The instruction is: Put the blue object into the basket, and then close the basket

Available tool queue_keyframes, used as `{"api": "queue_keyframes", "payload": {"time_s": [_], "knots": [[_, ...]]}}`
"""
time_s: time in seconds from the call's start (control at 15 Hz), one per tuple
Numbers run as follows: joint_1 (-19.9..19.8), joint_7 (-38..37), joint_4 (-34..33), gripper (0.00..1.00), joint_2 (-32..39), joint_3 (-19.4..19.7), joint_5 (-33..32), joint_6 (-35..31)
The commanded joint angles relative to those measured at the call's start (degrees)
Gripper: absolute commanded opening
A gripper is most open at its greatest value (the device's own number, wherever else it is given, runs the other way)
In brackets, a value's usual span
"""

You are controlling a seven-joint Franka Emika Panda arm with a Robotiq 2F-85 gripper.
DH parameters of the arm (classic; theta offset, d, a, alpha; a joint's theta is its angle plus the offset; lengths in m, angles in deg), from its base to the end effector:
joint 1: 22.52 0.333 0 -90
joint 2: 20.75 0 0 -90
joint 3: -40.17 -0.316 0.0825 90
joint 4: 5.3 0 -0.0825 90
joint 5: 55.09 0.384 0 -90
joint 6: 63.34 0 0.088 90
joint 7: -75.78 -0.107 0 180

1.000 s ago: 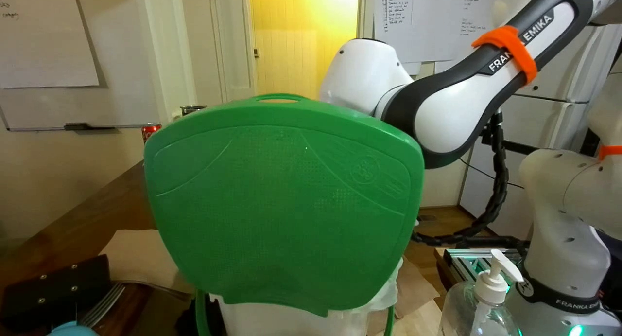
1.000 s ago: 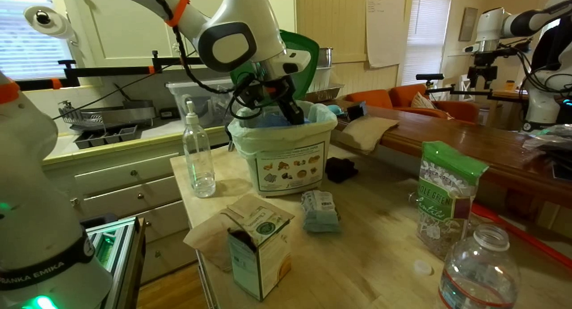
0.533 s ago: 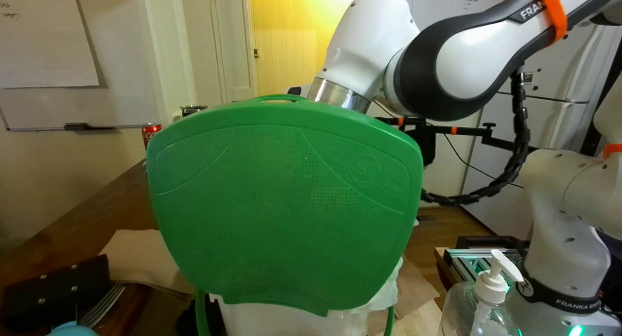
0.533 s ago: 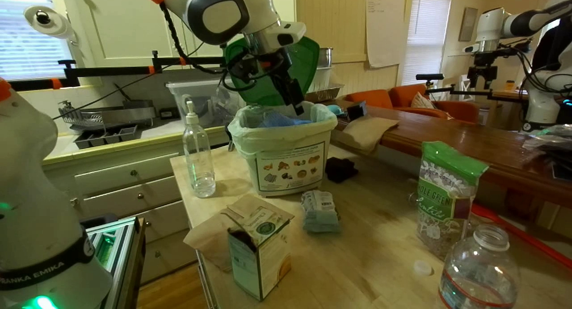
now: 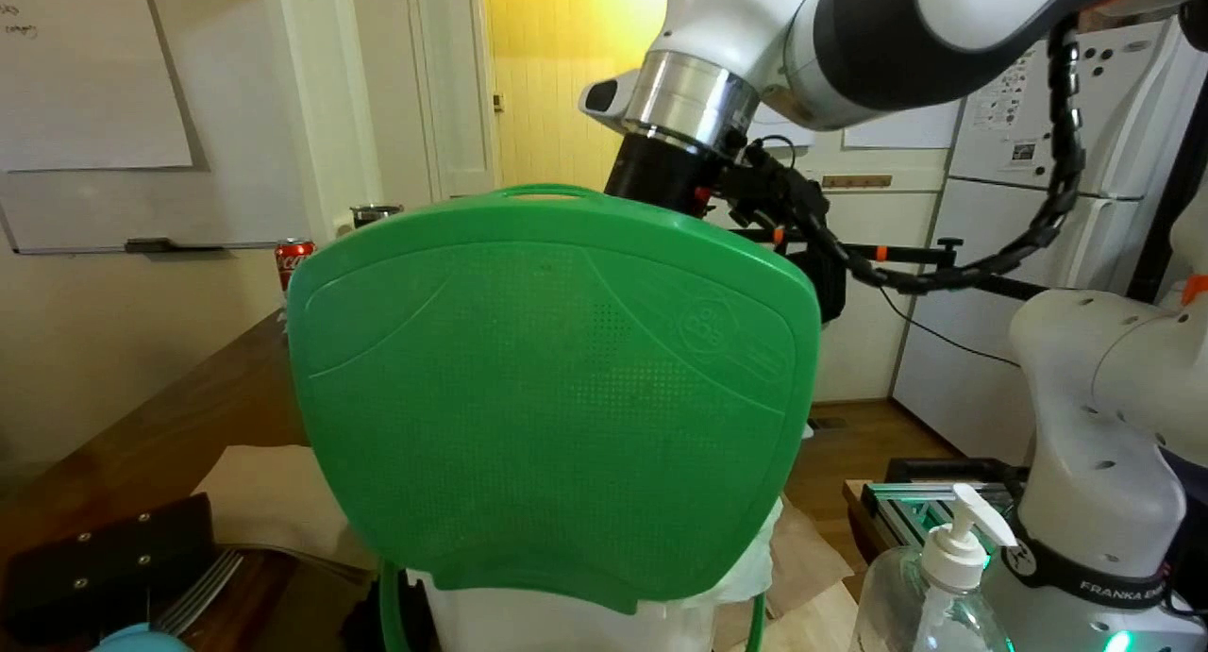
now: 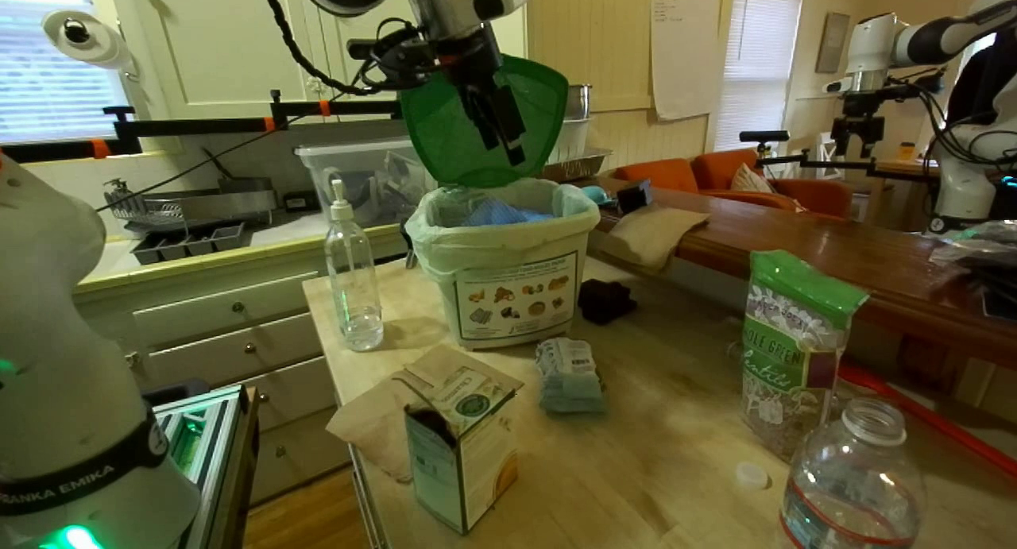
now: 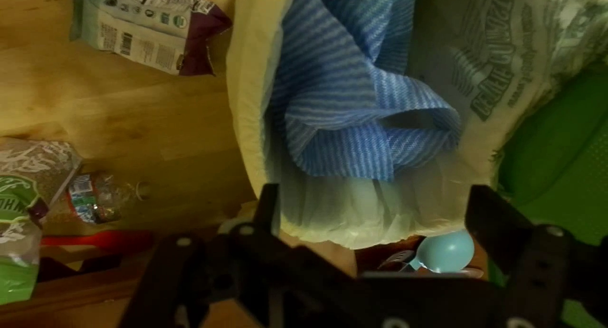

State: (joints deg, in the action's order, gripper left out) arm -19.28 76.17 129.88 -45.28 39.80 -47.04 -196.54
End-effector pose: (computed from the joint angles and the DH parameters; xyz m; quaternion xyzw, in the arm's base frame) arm 0.4536 0.0314 0.5316 -0.9791 0.0030 -0.1934 0.0637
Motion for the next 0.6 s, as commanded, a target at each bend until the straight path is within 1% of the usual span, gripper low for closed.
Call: {"api": "queue_keyframes", "payload": {"time_s": [0.0, 0.13, 0.33, 0.53], "knots": [[-2.0, -0.6, -2.4, 1.0, -3.5, -0.2, -3.9, 7.6], [-2.0, 0.2, -4.4, 1.0, -4.6, 0.2, -3.9, 11.1], [-1.1, 2.0, -7.3, 1.0, -6.0, 1.1, -2.2, 15.8], [-0.8, 2.7, -9.6, 1.0, -7.1, 1.3, -1.6, 19.0]]}}
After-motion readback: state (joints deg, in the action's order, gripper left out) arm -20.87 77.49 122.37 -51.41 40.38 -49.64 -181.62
